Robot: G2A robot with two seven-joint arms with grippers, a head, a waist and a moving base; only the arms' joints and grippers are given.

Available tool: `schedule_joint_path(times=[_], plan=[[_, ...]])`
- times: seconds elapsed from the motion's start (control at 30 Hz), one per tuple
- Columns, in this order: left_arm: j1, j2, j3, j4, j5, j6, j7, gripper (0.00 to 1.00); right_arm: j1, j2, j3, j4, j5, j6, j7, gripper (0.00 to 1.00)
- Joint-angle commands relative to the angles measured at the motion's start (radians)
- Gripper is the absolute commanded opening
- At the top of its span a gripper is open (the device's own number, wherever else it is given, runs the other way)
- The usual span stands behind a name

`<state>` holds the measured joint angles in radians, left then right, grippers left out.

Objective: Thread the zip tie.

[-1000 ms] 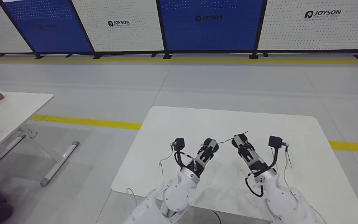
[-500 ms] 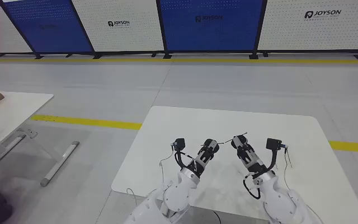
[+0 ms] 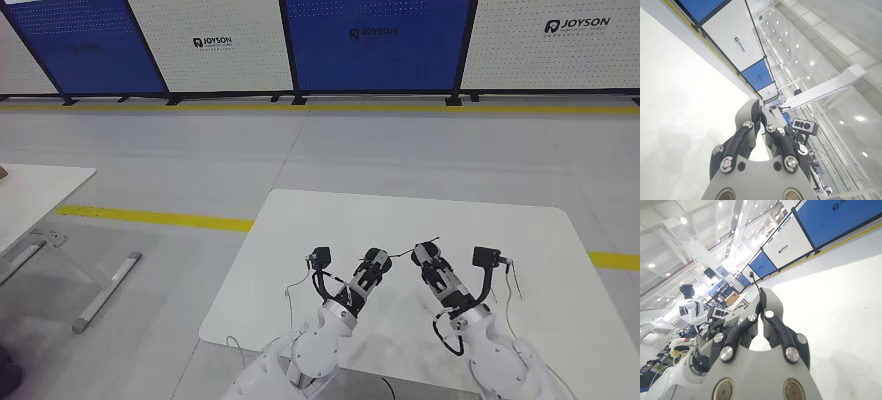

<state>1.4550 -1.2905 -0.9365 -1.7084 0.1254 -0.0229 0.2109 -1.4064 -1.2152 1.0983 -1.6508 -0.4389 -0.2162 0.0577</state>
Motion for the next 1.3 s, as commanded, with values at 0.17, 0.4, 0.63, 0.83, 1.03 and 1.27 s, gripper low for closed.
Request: schedule_joint_path(times=[0.17, 0.4, 0.63, 0.83, 1.03, 1.27], plan=[[0.0, 0.0, 0.0, 0.0, 0.0, 0.0, 0.0, 0.0, 0.003, -0.005, -0.004, 0.007, 0.015, -0.004, 0.022, 0.0], [0.0, 0.0, 0.0, 0.0, 0.0, 0.0, 0.0, 0.0, 0.011, -0.013, 0.002, 0.024, 0.136, -0.002, 0.079, 0.0], [0.0, 0.0, 0.0, 0.0, 0.0, 0.0, 0.0, 0.0, 0.03, -0.02, 0.001, 0.055, 0.29, 0.0, 0.184, 0.0], [0.0, 0.0, 0.0, 0.0, 0.0, 0.0, 0.0, 0.0, 0.04, -0.024, 0.012, 0.074, 0.342, -0.014, 0.193, 0.0], [0.001, -0.001, 0.002, 0.0, -0.01, -0.003, -0.012, 0.0, 0.038, -0.025, 0.014, 0.072, 0.305, -0.021, 0.176, 0.0], [0.007, -0.003, -0.016, -0.012, -0.104, -0.08, -0.07, 0.0, 0.042, -0.028, 0.009, 0.078, 0.315, -0.039, 0.204, 0.0]])
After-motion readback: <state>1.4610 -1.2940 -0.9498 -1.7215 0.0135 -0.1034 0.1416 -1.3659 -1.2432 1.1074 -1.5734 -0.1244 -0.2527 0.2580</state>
